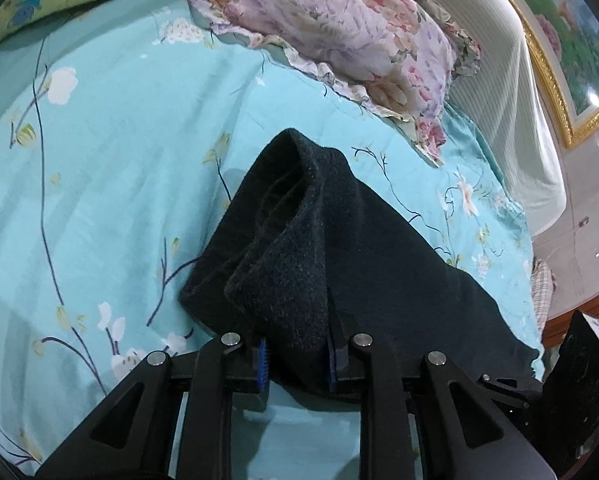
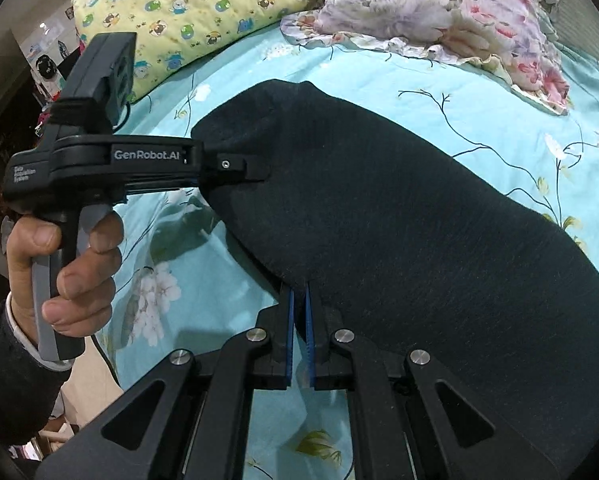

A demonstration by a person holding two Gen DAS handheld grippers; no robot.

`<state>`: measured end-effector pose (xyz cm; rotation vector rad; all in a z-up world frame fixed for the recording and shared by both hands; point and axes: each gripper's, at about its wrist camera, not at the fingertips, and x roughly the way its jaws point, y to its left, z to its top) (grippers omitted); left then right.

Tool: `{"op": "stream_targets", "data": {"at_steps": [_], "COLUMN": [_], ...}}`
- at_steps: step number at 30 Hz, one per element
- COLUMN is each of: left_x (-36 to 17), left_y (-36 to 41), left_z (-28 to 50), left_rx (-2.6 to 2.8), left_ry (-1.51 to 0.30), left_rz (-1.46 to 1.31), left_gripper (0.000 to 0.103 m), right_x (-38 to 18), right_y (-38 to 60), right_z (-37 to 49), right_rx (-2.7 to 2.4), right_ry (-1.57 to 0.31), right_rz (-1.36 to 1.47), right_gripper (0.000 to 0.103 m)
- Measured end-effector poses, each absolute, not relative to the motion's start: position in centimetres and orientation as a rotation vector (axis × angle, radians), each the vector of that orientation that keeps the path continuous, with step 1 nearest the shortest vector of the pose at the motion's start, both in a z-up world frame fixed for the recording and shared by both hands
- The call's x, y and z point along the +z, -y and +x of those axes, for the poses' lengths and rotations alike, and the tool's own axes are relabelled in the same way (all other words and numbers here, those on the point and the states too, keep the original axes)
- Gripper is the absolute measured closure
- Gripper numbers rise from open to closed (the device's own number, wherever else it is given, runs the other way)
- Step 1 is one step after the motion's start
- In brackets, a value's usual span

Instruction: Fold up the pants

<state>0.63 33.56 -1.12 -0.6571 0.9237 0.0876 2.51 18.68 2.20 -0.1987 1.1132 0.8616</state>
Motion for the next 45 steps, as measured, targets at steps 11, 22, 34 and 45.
{"op": "stream_targets", "data": {"at_steps": [11, 22, 34, 45], "left_x": [0.3, -0.7, -1.0, -1.5], "left_y": [-33.9, -34.7, -34.4, -34.1], "left_z": [-1.0, -2.9, -1.8, 0.2], "left_rx": [0.179, 0.238, 0.249, 0.244], "left_ry": [-0.890, -0.909, -0.931, -0.942], "left_rz": [-0.591, -0.655, -0.664, -0.656], "left_gripper": [0.054, 0.042, 0.037, 0.037], "right_x": [2.1, 4.1, 4.7, 3.1], "right_y": [-18.0, -12.9, -3.5, -4.0], "right_z": [2.1, 2.6, 7.5, 13.5], "right_rx": [0.864, 0.806, 0.583, 0.594], "right_ry": [-1.120, -1.081, -1.045, -1.083], "right_rz": [-0.149, -0.004, 0.173, 0.138], "right_gripper": [0.087, 0.058, 0.058, 0.058]}}
